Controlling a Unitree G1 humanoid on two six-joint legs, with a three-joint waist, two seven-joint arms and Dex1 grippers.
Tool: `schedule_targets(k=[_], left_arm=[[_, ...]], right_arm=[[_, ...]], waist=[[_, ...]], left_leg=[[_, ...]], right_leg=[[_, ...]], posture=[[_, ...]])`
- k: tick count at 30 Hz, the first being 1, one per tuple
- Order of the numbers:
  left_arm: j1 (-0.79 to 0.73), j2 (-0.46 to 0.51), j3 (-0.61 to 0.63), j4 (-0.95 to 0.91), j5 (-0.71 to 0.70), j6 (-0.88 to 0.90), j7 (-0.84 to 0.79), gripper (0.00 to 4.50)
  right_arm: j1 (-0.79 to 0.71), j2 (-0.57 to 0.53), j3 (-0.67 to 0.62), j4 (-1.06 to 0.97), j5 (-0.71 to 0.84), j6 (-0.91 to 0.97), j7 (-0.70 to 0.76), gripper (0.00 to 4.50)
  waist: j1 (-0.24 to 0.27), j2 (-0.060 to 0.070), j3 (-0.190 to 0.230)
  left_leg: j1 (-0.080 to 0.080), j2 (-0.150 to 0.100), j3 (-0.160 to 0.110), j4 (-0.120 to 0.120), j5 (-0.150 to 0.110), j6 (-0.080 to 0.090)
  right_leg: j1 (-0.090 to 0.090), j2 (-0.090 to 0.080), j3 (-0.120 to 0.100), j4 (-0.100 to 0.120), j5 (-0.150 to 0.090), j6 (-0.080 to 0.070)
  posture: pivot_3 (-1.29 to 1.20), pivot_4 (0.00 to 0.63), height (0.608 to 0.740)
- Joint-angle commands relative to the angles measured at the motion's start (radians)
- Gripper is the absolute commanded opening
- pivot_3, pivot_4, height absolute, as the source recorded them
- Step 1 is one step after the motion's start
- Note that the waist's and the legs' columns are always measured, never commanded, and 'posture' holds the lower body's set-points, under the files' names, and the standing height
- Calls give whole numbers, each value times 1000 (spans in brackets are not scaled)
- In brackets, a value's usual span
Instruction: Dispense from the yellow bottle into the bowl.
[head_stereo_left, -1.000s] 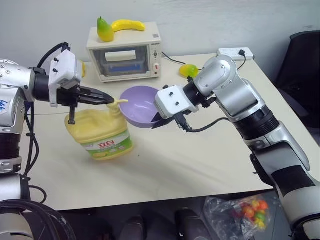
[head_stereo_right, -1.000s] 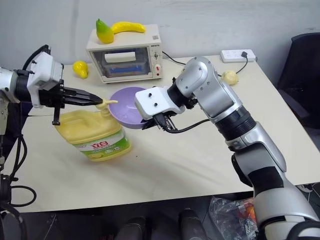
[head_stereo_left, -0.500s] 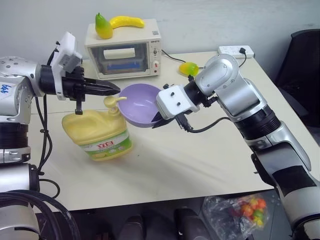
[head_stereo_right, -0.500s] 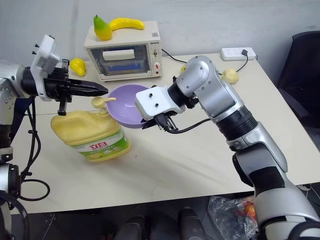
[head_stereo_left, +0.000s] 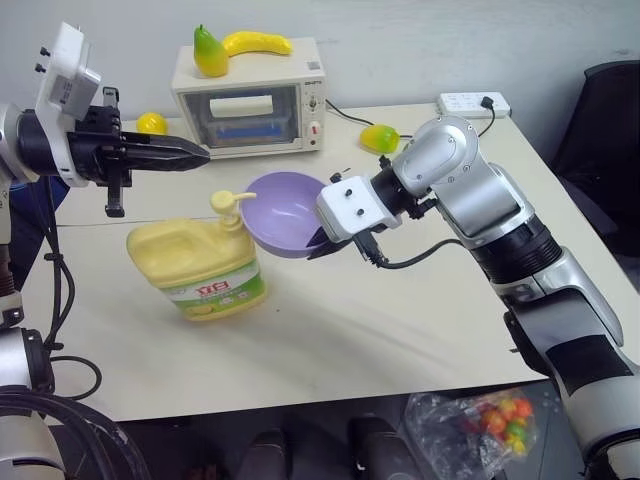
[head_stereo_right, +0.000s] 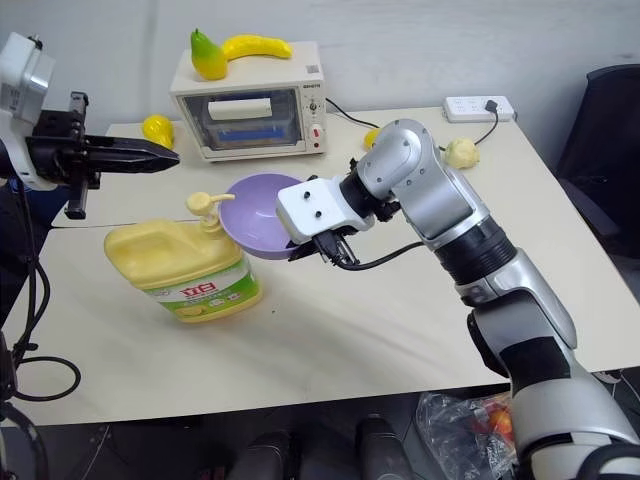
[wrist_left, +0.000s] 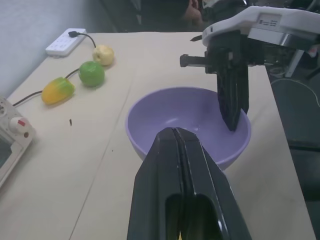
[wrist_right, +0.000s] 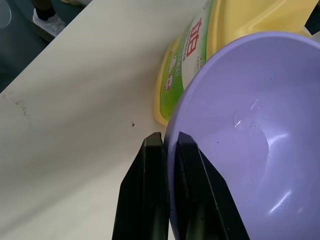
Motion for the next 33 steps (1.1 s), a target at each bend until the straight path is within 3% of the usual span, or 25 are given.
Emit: schedule_targets(k=[1,4,7,14,17,23,28,33], left_arm=[[1,25,48,-51,-48,30,-1,9],[17,36,58,-81,-81,67,-14,9],[15,36,67,-101,-121,126,-5,549],[38,37,66,-180,-158,132,2,2648],[51,35,69,-215,-177,139,-1,3497],[92,50,66,-286,-212,149,-14,3497],[123,62,64,-335,-227,145,-19,3497],[175,66,50,-369,-210,107,-28,3534]], right_arm=[[63,-39,-48,-71,-4,15,-31,0],[139,-87,-66,-107,-26,30,-73,0],[252,-167,-122,-166,-34,75,-124,0],[624,-373,-324,-293,-42,111,-273,0],[772,-412,-414,-294,-61,99,-369,0],[992,-432,-533,-252,-91,40,-510,0],[1014,-405,-528,-213,-84,6,-554,0],[983,-369,-483,-191,-85,-15,-558,1445]], waist=[[1,-2,1],[2,-2,1],[5,-3,2],[28,-4,2],[27,-4,2],[26,-4,3],[25,-4,3],[26,-5,3]], left_leg=[[0,0,0,0,0,0],[-1,0,0,0,0,0],[-1,0,0,0,0,0],[-1,0,0,0,-1,1],[0,0,1,0,-1,2],[2,0,5,0,-1,3],[3,0,7,0,-1,3],[4,1,7,0,-1,3]], right_leg=[[0,0,0,0,0,0],[0,0,0,0,0,0],[0,0,0,0,0,0],[1,0,1,-4,0,0],[2,1,1,-4,0,0],[2,2,3,-2,0,0],[2,2,5,-2,0,0],[3,3,6,-2,0,0]], posture=[[0,150,740],[0,150,740],[0,150,740],[0,150,740],[0,150,740],[0,150,740],[0,150,740],[0,150,740]])
